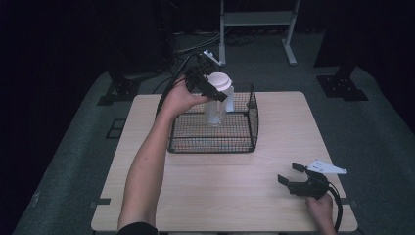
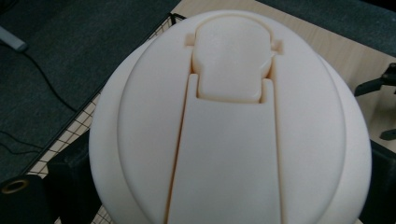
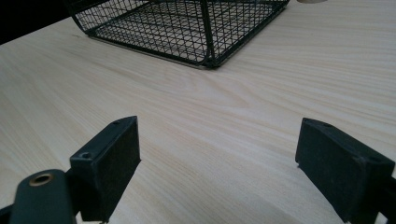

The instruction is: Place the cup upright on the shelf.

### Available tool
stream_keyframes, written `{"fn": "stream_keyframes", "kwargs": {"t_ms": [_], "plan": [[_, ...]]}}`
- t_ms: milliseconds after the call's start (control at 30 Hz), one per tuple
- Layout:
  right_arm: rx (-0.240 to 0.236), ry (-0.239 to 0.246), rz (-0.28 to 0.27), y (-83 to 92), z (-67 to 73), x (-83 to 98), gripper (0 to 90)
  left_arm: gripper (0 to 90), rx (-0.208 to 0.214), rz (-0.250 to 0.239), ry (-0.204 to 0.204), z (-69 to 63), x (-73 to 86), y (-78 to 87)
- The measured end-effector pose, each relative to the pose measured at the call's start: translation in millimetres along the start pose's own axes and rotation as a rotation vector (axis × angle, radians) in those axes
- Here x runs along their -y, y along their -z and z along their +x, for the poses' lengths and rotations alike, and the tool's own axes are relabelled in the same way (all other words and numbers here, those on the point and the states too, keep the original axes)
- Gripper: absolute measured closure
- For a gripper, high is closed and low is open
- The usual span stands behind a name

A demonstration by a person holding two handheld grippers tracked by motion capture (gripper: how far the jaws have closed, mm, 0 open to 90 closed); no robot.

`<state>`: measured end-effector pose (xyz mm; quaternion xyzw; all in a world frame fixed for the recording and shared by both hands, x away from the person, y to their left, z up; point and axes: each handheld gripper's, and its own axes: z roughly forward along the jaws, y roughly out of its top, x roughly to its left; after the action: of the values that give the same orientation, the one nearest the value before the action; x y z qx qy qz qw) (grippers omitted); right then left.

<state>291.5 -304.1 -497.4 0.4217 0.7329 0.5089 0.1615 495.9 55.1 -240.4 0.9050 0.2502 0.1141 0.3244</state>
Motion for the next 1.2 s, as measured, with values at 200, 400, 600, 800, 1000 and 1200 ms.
{"fn": "stream_keyframes", "kwargs": {"t_ms": [200,400,600,800,1000,1200], "plan": [[0.000,-0.007,-0.002,0.7,-0.9,-0.1,12.9,5.2,-0.021,0.011,0.017,10.4,-4.4,-9.2],[-0.010,-0.033,-0.025,2.9,-3.3,0.4,12.9,5.1,-0.035,0.061,0.022,16.1,-1.9,-24.6],[0.000,-0.028,-0.017,1.5,-3.1,-0.1,12.9,5.1,-0.040,0.065,0.023,17.3,-1.4,-38.0],[0.001,-0.028,-0.025,1.4,-4.0,-0.1,12.8,5.1,-0.039,0.060,0.030,20.2,2.6,-51.8],[0.000,-0.033,-0.027,1.8,-4.3,-0.1,12.9,5.2,-0.047,0.064,0.051,25.0,9.3,-60.7],[-0.001,-0.031,-0.030,1.9,-5.3,-0.1,12.9,5.2,-0.033,0.059,0.061,27.4,18.0,-69.6]]}}
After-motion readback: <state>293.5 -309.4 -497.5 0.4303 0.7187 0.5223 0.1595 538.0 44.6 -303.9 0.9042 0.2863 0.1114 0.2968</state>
